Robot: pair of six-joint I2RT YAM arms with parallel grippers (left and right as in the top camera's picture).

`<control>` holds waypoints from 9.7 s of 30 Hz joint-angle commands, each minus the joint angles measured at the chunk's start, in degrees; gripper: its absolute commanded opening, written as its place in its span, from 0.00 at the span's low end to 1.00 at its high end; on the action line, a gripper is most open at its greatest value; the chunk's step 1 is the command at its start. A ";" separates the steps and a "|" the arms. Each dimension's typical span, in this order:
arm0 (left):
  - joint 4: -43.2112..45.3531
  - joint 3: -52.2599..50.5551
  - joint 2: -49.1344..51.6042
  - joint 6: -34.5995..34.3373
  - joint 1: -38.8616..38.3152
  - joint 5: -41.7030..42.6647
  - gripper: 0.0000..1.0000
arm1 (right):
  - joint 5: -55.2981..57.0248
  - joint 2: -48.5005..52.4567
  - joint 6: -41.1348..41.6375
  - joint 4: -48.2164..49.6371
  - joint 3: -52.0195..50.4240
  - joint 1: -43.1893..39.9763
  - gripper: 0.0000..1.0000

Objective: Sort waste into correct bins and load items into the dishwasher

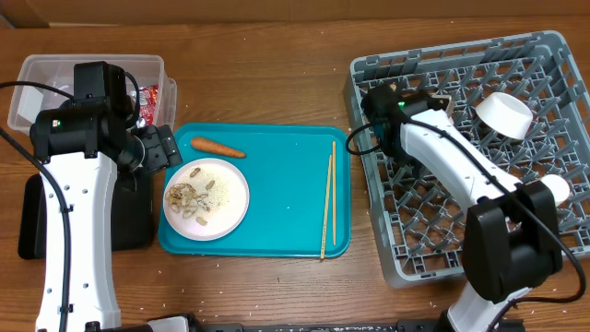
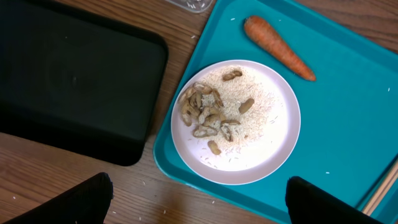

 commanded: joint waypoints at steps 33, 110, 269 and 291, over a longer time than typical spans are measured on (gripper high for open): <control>-1.40 0.48 -0.13 0.02 0.22 0.28 0.94 | -51.36 -13.68 -3.61 3.76 2.49 15.69 0.88; -1.68 0.48 -0.13 0.02 0.22 0.26 0.95 | -38.47 -6.16 -4.00 4.98 1.88 20.33 0.04; -2.49 0.48 -0.13 0.02 0.22 0.26 0.95 | -43.91 -17.00 -30.05 2.62 8.13 0.85 0.39; 6.80 -2.29 1.07 -1.18 -1.73 9.88 1.00 | -57.96 -17.25 -29.44 2.49 10.05 6.01 0.64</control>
